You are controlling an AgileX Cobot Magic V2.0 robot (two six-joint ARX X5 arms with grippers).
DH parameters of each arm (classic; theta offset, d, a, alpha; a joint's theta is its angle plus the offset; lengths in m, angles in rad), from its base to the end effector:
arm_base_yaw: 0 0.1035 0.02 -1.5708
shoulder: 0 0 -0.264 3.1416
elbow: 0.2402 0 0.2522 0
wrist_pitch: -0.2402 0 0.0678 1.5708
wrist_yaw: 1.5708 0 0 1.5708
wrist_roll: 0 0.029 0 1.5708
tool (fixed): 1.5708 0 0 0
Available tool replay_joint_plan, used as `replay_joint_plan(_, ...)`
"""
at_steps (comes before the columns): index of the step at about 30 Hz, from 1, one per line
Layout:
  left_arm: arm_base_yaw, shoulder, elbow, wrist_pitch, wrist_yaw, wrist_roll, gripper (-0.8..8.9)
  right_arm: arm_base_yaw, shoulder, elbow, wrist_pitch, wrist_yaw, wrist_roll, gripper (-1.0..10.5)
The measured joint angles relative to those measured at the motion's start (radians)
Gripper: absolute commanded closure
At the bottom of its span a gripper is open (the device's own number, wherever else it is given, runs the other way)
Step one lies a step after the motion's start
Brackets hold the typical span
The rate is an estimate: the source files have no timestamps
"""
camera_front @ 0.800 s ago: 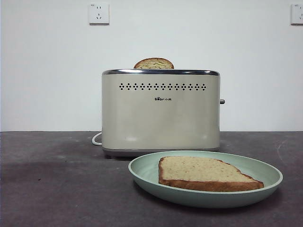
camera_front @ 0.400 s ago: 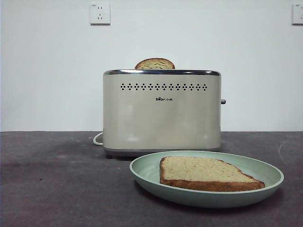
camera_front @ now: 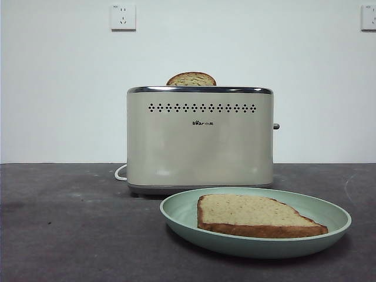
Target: Take the bread from the toaster,put the bread on the plate,put the plate on the table
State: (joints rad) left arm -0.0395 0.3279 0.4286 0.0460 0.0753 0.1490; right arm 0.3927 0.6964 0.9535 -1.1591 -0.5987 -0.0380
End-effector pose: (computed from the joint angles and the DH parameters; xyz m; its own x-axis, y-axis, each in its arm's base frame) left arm 0.1033 -0.0063 0.2870 0.9827 -0.1141 0.1458 0.0908 0.9833 0.1577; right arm 0.0825 0.0518 0.3212 0.2575 0.7167 -0.6481 -0.6660 0.6176 0.4183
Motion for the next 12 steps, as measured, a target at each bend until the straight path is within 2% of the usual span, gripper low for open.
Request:
replay_joint_plan(5,0.029,-0.141,-0.198,-0.006,-0.005,-0.026,8.18,0.0,0.0,0.0,0.0,0.0,0.0,9.4)
replay_joint_plan(12,0.044,-0.261,-0.371,-0.01,-0.016,-0.108,8.18,0.0,0.0,0.0,0.0,0.0,0.0,9.4)
